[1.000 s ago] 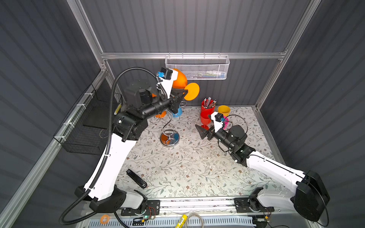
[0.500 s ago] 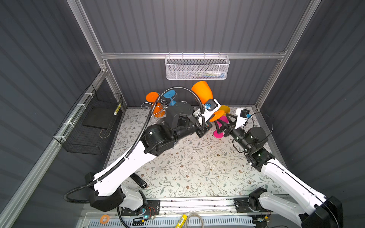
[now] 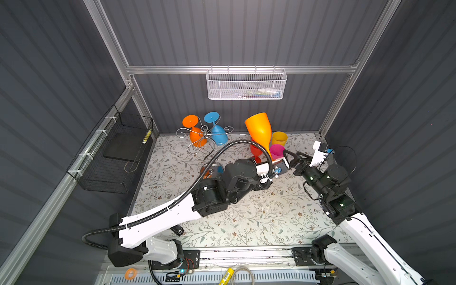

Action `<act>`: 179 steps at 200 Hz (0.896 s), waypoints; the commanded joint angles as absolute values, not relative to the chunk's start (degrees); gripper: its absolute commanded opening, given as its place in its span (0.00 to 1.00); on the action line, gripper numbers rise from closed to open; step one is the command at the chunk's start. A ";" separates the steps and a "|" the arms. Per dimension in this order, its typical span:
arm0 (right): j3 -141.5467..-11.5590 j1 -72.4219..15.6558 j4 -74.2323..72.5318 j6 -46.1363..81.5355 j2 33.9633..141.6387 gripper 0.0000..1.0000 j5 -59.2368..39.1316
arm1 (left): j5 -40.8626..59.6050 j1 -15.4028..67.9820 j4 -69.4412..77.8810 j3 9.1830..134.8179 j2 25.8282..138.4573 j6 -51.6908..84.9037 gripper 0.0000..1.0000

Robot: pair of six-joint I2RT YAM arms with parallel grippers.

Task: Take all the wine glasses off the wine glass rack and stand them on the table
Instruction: 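Carry the orange glass with the left gripper toward the red and pink glasses, then lower the orange glass with the left gripper near the pink glass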

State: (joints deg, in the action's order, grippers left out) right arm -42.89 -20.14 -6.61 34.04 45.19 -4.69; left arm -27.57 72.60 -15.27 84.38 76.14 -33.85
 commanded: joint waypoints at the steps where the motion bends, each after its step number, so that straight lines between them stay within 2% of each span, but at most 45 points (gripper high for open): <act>1: -45.67 -19.58 -1.33 39.05 44.86 0.99 -5.51 | -30.62 73.65 -5.36 81.58 72.83 -38.56 0.00; 45: -46.75 -19.42 1.91 46.20 45.23 0.97 -8.24 | -34.17 74.97 5.27 70.48 70.93 -45.19 0.00; 129: -46.05 -19.12 0.55 56.36 45.41 0.85 -14.38 | -46.29 77.48 19.80 61.41 74.21 -53.92 0.00; 179: -43.53 -19.16 -2.42 61.99 45.97 0.79 -18.71 | -49.73 78.31 25.93 56.81 76.10 -57.53 0.00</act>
State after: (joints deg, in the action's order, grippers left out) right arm -44.86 -19.42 0.12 58.15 45.98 -15.53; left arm -46.26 77.54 19.51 58.04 75.33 -54.54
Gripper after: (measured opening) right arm 0.811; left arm 0.056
